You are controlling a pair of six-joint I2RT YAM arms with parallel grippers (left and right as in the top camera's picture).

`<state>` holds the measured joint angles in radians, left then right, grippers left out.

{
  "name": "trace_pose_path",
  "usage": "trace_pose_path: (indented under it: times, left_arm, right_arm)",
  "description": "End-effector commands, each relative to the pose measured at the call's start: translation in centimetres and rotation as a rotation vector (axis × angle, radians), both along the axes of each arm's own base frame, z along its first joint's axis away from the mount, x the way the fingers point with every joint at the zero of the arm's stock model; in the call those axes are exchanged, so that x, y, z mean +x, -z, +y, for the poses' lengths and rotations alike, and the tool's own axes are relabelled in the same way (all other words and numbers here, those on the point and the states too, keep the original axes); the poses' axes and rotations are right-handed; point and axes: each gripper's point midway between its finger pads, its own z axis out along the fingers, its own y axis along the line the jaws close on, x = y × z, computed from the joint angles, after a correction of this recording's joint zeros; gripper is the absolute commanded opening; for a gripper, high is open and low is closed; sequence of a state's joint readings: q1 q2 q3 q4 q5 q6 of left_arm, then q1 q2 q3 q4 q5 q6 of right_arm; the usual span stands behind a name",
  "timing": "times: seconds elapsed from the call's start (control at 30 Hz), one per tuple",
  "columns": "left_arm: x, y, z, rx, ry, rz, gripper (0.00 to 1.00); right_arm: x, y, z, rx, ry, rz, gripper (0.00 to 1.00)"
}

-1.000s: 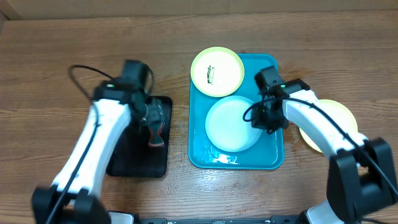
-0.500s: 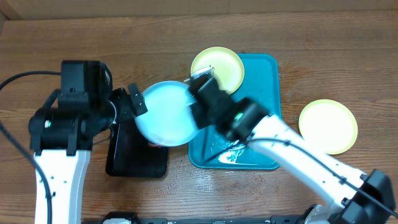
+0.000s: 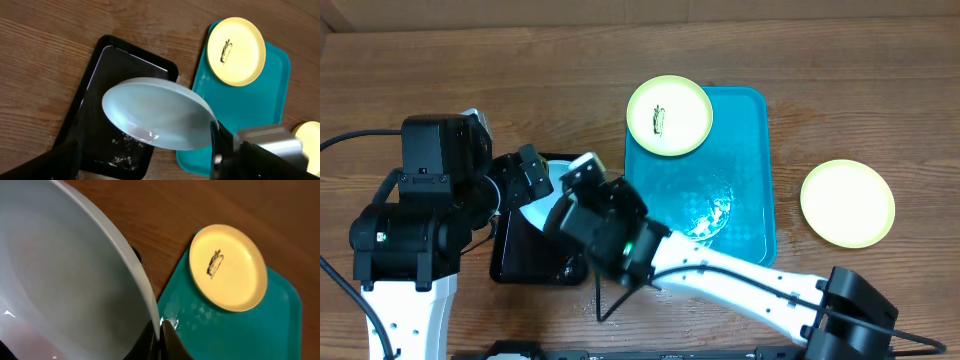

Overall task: Clean dirty plates on tray and stack at the side
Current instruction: 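Lift the white plate with right gripper and tilt it over black tray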

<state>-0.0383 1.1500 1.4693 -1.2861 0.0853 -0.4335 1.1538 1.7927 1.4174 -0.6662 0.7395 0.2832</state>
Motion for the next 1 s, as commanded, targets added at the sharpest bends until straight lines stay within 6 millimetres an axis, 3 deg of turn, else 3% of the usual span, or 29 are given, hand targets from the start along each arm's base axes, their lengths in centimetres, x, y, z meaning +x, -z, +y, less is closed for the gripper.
trace_pose_path:
  times: [0.0, 0.4, 0.83, 0.97]
  left_arm:
    - [0.2, -0.8, 0.5, 0.020, -0.008, -0.026, 1.00]
    - [0.9, 0.1, 0.4, 0.021, -0.007, 0.010, 1.00]
    - [2.0, 1.9, 0.4, 0.023, -0.006, 0.080, 1.00]
    - [1.3, 2.7, -1.0, -0.038, 0.044, 0.139, 1.00]
  right_arm:
    - [-0.2, -4.0, -0.7, -0.032, 0.078, -0.201, 0.04]
    - [-2.8, -7.1, -0.5, -0.090, 0.115, -0.399, 0.04]
    - [-3.6, -7.1, -0.1, -0.101, 0.091, -0.399, 0.04]
    - [-3.6, -7.1, -0.1, -0.100, 0.090, -0.399, 0.04]
